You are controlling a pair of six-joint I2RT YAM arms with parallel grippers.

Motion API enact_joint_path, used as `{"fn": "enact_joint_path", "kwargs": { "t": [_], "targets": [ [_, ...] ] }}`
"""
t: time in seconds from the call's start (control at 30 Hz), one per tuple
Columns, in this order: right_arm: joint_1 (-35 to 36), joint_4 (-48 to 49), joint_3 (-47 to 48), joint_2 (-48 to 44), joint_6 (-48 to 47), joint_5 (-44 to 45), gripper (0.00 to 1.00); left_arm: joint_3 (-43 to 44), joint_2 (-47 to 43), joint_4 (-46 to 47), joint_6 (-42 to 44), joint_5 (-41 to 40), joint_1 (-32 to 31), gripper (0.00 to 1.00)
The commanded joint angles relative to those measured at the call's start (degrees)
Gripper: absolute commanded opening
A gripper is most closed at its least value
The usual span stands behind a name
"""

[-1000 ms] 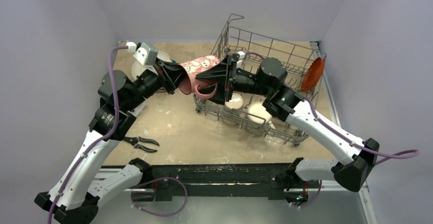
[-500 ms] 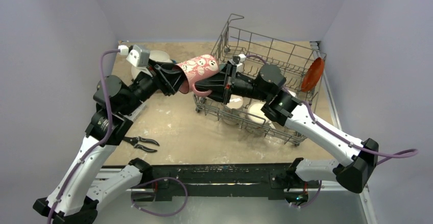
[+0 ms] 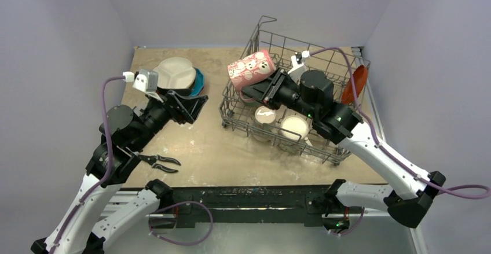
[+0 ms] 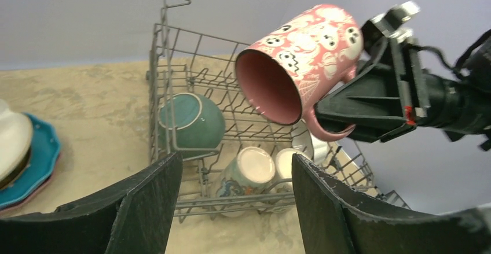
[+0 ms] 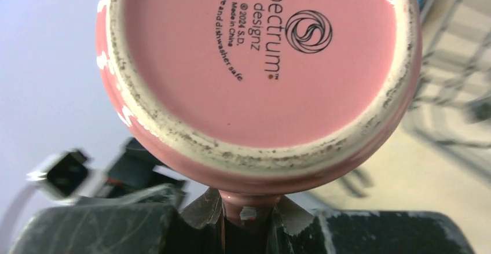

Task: Load the mixed dishes into the dish rack
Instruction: Turn the cup upside down in the dish rack.

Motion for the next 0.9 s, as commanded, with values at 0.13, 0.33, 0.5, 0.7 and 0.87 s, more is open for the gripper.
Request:
{"fn": "enact_joint_path", "kwargs": {
  "t": [0.13, 0.33, 0.5, 0.7, 0.87],
  "targets": [
    [-0.01, -29.83, 19.15, -6.16, -56.76, 22.43, 0.0, 2.98, -4.67, -6.66, 10.21, -9.33, -1.3, 0.69],
    [-0.01, -50.2, 23.36, -7.2, -78.61, 31.54, 0.0, 2.66, -5.15, -7.05, 11.09, -8.56, -1.61, 0.69],
    [-0.01, -66.34, 22.77, -3.21, -86.55, 33.78, 0.0, 2.18, -4.23, -6.69, 10.52, -7.85, -2.38, 0.69],
    [-0.01, -68.0, 15.08, -6.82, -89.71, 34.98, 0.0, 2.12, -3.65, -7.12, 9.57, -7.07, -2.57, 0.69],
    [-0.55, -68.07, 4.77, -10.21, -90.11, 36.08, 0.0, 3.66, -3.11, -9.33, 9.71, -7.16, -2.53, 0.69]
  ]
}}
